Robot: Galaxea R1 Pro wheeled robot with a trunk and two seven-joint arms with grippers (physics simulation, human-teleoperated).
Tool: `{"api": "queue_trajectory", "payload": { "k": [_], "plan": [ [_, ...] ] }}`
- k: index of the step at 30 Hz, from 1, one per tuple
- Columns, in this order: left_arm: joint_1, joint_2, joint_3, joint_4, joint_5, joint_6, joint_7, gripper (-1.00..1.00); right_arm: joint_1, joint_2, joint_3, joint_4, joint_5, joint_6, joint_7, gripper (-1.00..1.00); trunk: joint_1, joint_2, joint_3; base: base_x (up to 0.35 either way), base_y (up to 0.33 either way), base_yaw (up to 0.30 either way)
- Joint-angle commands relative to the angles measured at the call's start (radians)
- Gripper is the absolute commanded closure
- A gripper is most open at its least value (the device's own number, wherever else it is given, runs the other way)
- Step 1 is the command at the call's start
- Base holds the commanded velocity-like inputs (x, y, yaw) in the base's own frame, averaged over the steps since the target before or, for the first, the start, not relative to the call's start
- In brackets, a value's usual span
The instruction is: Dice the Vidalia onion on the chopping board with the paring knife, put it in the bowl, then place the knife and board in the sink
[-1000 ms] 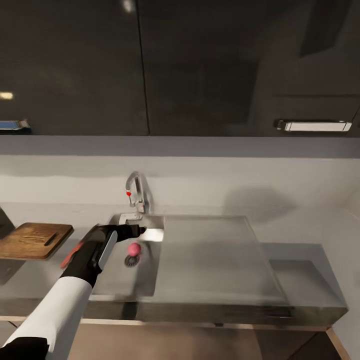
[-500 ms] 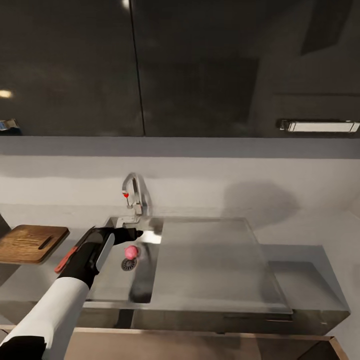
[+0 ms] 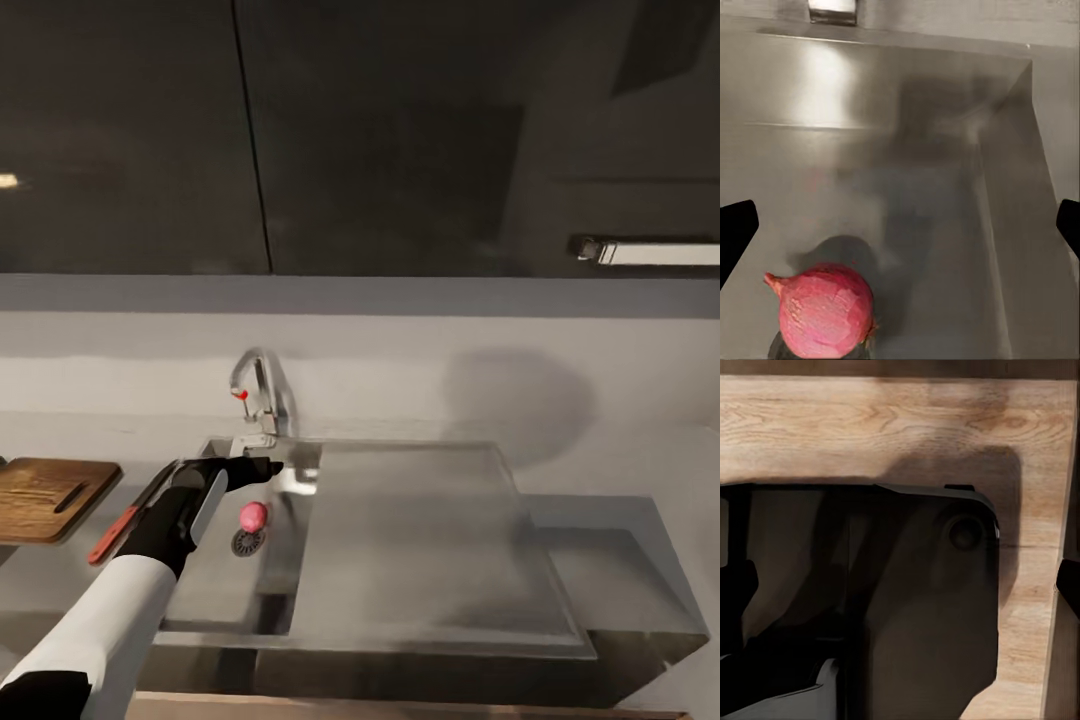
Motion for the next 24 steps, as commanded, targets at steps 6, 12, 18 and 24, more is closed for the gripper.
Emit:
{"api": "queue_trajectory", "payload": {
  "k": [6, 12, 18, 24],
  "plan": [
    [-0.001, 0.001, -0.003, 0.003, 0.010, 0.005, 0.004, -1.00, -0.001, 0.000, -0.003, 0.001, 0.007, -0.003, -0.002, -1.00, 0.001, -0.002, -0.009, 0.139, -0.083, 0.000],
    [-0.001, 0.010, -0.003, 0.025, 0.009, 0.004, 0.004, -1.00, -0.001, 0.000, -0.003, 0.001, 0.006, -0.003, -0.002, -1.00, 0.001, -0.002, -0.017, 0.013, -0.008, 0.000],
    [-0.002, 0.034, -0.003, 0.041, 0.010, 0.000, 0.004, -1.00, -0.001, 0.000, -0.004, 0.001, 0.006, -0.003, -0.002, -1.00, 0.001, -0.002, -0.024, -0.015, 0.048, 0.000],
    [-0.001, 0.039, -0.003, 0.044, 0.010, -0.002, 0.004, -1.00, -0.001, 0.000, -0.005, 0.001, 0.006, -0.003, -0.002, -1.00, 0.001, -0.002, -0.031, -0.028, 0.063, 0.000]
  ]
}}
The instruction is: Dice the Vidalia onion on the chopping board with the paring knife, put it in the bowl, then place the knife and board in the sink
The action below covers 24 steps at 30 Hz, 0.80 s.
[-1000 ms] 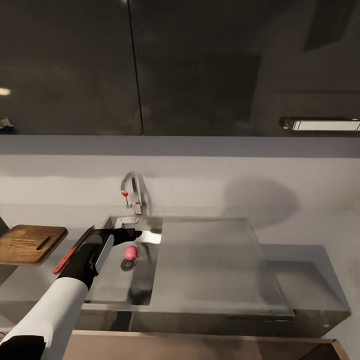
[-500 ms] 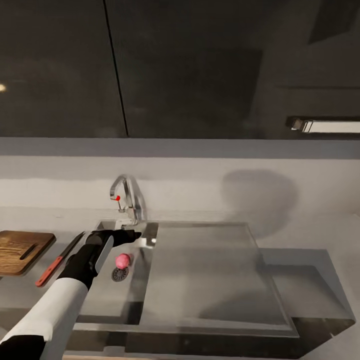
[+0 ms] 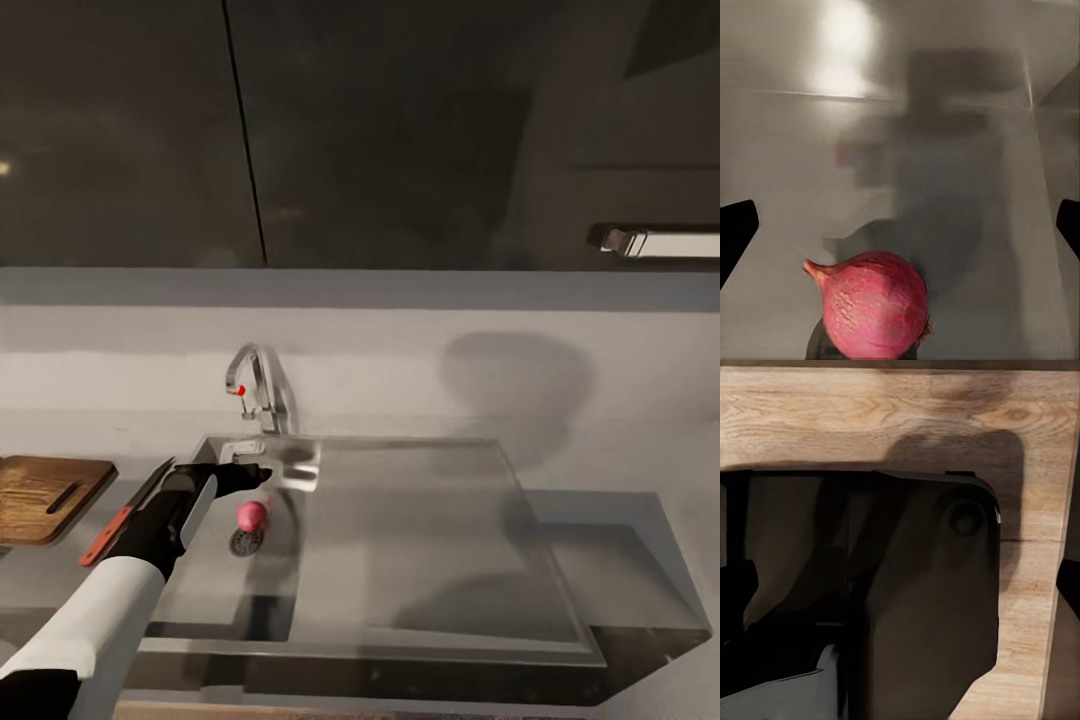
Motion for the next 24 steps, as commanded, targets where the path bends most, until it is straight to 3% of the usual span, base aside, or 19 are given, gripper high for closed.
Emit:
{"api": "queue_trajectory", "payload": {
  "k": [1, 12, 24],
  "plan": [
    [-0.001, 0.003, -0.003, 0.000, 0.010, 0.005, 0.004, -1.00, -0.001, 0.000, -0.004, 0.001, 0.007, -0.003, -0.002, -1.00, 0.001, -0.002, -0.003, -0.005, 0.011, 0.000],
    [-0.001, 0.006, -0.002, 0.051, 0.010, -0.055, 0.004, -1.00, -0.001, 0.000, -0.004, 0.001, 0.007, -0.003, -0.002, -1.00, 0.001, -0.002, -0.017, -0.001, 0.002, 0.000],
    [-0.001, 0.005, -0.003, 0.074, 0.009, -0.062, 0.004, -1.00, -0.001, 0.000, -0.003, 0.001, 0.007, -0.003, -0.002, -1.00, 0.001, -0.002, -0.031, 0.000, 0.000, 0.000]
  ]
}}
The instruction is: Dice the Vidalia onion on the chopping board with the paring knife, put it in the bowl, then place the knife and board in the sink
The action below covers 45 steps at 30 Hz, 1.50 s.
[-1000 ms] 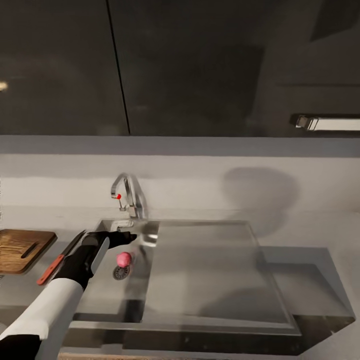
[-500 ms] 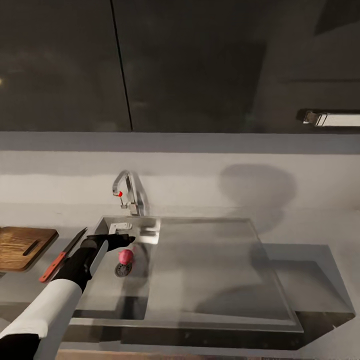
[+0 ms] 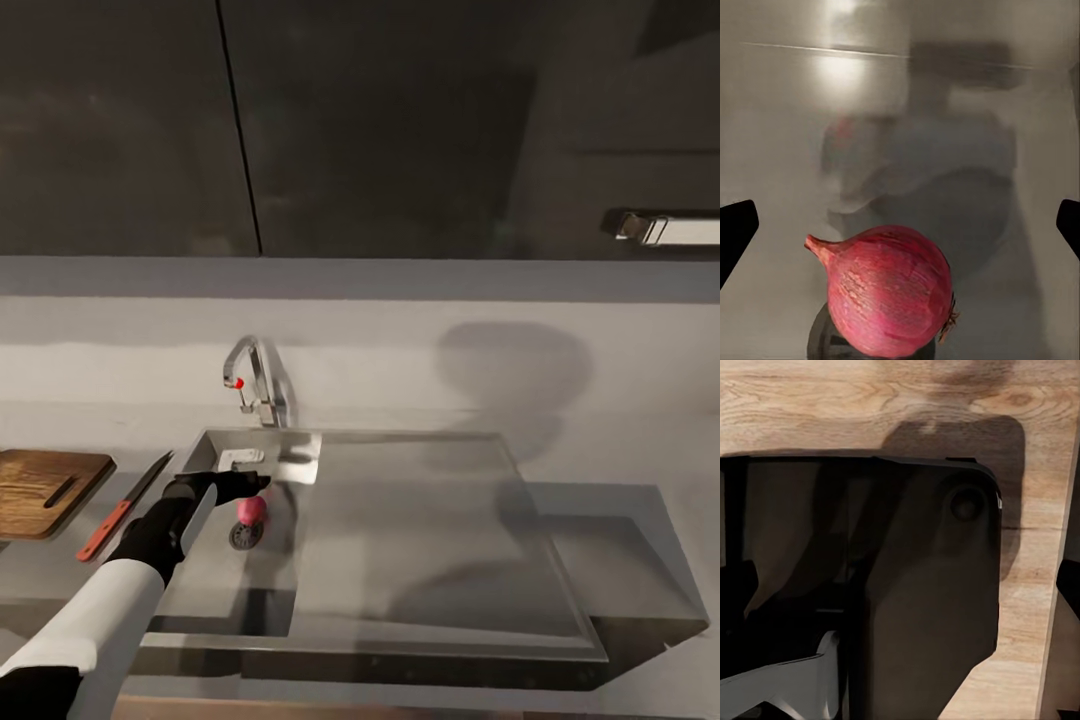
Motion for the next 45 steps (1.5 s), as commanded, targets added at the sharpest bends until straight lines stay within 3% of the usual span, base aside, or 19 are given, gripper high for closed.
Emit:
{"api": "queue_trajectory", "payload": {
  "k": [1, 23, 45],
  "plan": [
    [0.000, 0.001, -0.003, 0.000, 0.010, 0.005, 0.003, -1.00, -0.001, 0.000, -0.004, 0.001, 0.007, -0.003, -0.002, -1.00, 0.001, -0.002, -0.003, 0.000, 0.000, 0.000],
    [0.000, -0.001, -0.005, 0.060, 0.005, 0.001, 0.006, -1.00, -0.001, 0.000, -0.004, 0.001, 0.007, -0.003, -0.002, -1.00, 0.001, -0.002, -0.029, 0.000, 0.000, 0.000],
    [0.000, -0.004, -0.005, 0.060, -0.004, 0.001, 0.006, -1.00, -0.001, 0.000, -0.004, 0.001, 0.007, -0.003, -0.002, -1.00, 0.001, -0.002, -0.053, 0.041, -0.019, 0.000]
  ]
}}
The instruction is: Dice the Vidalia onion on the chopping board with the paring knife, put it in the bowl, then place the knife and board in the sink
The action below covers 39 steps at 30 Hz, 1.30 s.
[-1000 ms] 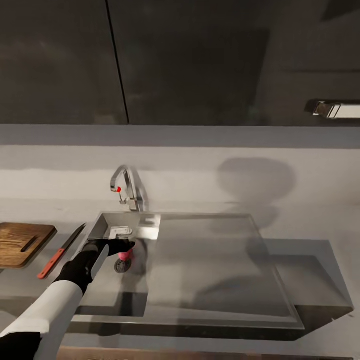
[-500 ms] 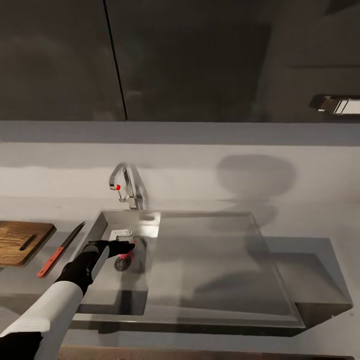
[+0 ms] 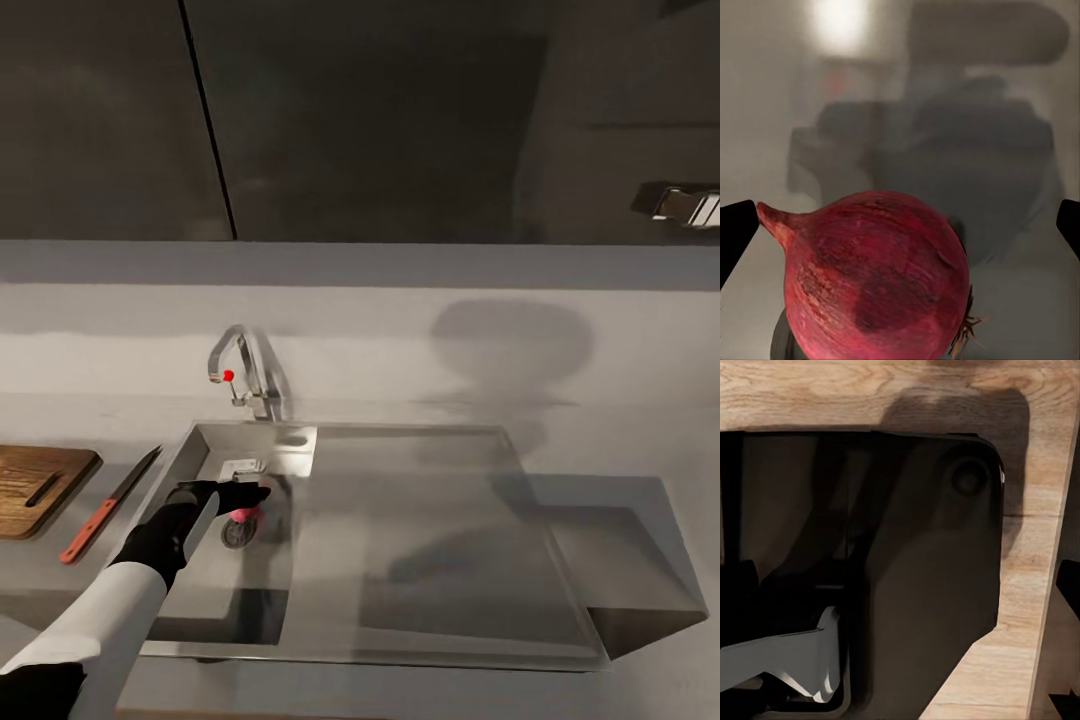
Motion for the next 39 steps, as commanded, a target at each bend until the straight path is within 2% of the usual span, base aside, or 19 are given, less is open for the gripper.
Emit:
{"api": "queue_trajectory", "payload": {
  "k": [1, 10, 28, 37, 38, 39],
  "plan": [
    [-0.001, 0.001, -0.003, -0.001, 0.010, 0.005, 0.003, -1.00, -0.001, 0.000, -0.004, 0.001, 0.007, -0.003, -0.002, -1.00, 0.001, -0.002, -0.002, 0.002, -0.001, 0.000],
    [-0.001, 0.004, -0.003, 0.001, 0.010, 0.005, 0.003, -1.00, -0.001, 0.000, -0.004, 0.001, 0.006, -0.003, -0.002, -1.00, 0.001, -0.002, -0.003, 0.000, 0.000, 0.000],
    [0.000, 0.004, -0.003, 0.018, 0.010, 0.005, 0.003, -1.00, -0.001, 0.000, -0.004, 0.001, 0.005, -0.003, -0.002, -1.00, 0.001, -0.002, -0.025, 0.000, 0.000, 0.000],
    [0.000, 0.004, -0.003, 0.027, 0.010, 0.005, 0.003, -1.00, -0.001, 0.000, -0.004, 0.001, 0.005, -0.004, -0.002, -1.00, 0.001, -0.002, -0.027, 0.000, 0.000, 0.000],
    [-0.001, 0.004, -0.003, 0.027, 0.010, 0.004, 0.003, 1.00, -0.001, 0.000, -0.004, 0.001, 0.005, -0.004, -0.002, -1.00, 0.001, -0.002, -0.027, 0.000, 0.000, 0.000],
    [-0.001, 0.004, -0.003, 0.027, 0.010, 0.004, 0.003, 1.00, -0.001, -0.001, -0.004, 0.001, 0.005, -0.004, -0.002, -1.00, 0.001, -0.002, -0.027, 0.000, 0.000, 0.000]
  ]
}}
